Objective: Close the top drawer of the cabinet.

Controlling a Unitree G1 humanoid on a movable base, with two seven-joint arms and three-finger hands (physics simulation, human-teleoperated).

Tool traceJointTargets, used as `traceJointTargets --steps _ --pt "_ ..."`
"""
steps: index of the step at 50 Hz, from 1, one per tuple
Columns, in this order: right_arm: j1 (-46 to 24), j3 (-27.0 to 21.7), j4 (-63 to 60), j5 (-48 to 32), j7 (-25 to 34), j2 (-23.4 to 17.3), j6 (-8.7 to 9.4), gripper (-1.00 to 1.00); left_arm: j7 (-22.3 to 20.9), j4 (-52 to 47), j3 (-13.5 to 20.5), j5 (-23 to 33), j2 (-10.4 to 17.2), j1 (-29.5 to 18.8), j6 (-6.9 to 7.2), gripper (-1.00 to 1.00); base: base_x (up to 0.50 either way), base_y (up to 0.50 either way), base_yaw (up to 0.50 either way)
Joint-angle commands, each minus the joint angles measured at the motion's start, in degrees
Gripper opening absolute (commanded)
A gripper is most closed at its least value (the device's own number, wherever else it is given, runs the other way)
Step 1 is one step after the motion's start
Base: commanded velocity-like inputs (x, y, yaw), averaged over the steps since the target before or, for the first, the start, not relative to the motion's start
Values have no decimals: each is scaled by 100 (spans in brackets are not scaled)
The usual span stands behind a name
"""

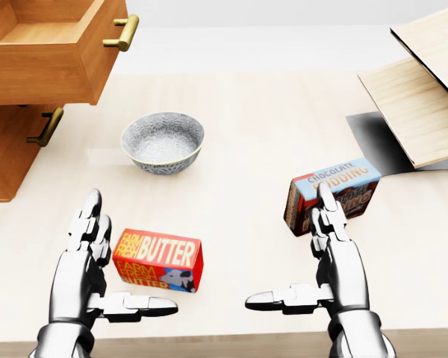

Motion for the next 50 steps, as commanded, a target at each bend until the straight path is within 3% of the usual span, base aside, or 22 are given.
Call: traceJointTargets --steps 1,3,6,9,14,24,29,31,44,50 --pt "-202 -58 -52 -55 205 -75 220 100 -193 -360 97 40 78 40 241 100 0 0 0" --pt "-250 -51 -64 -62 237 -78 288 100 -225 -350 112 42 90 28 335 100 0 0 0" --pt "-330 -59 -6 -104 262 -95 287 100 -271 -370 94 87 93 73 350 100 0 0 0" --pt "-430 -81 -126 -101 313 -125 419 100 -321 -537 99 121 118 53 429 100 0 0 0" --pt "-569 -99 -506 -114 383 -149 419 100 -520 -925 138 72 154 -62 429 100 0 0 0" --pt "-1070 -182 -1229 -267 425 -262 419 100 -758 -1884 354 24 364 -746 429 100 0 0 0" --pt "-1395 -278 -1359 -236 441 -337 419 100 -827 -2022 484 74 576 -1513 429 100 0 0 0" --pt "-1609 -326 -1161 -192 401 -358 419 100 -807 -1735 533 119 698 -2078 429 100 0 0 0" --pt "-2718 -532 -109 2 189 -666 419 100 -722 293 464 509 1023 -4054 429 100 0 0 0" --pt "-3106 -638 314 137 78 -809 419 100 -759 754 451 617 1090 -4416 429 100 0 0 0"
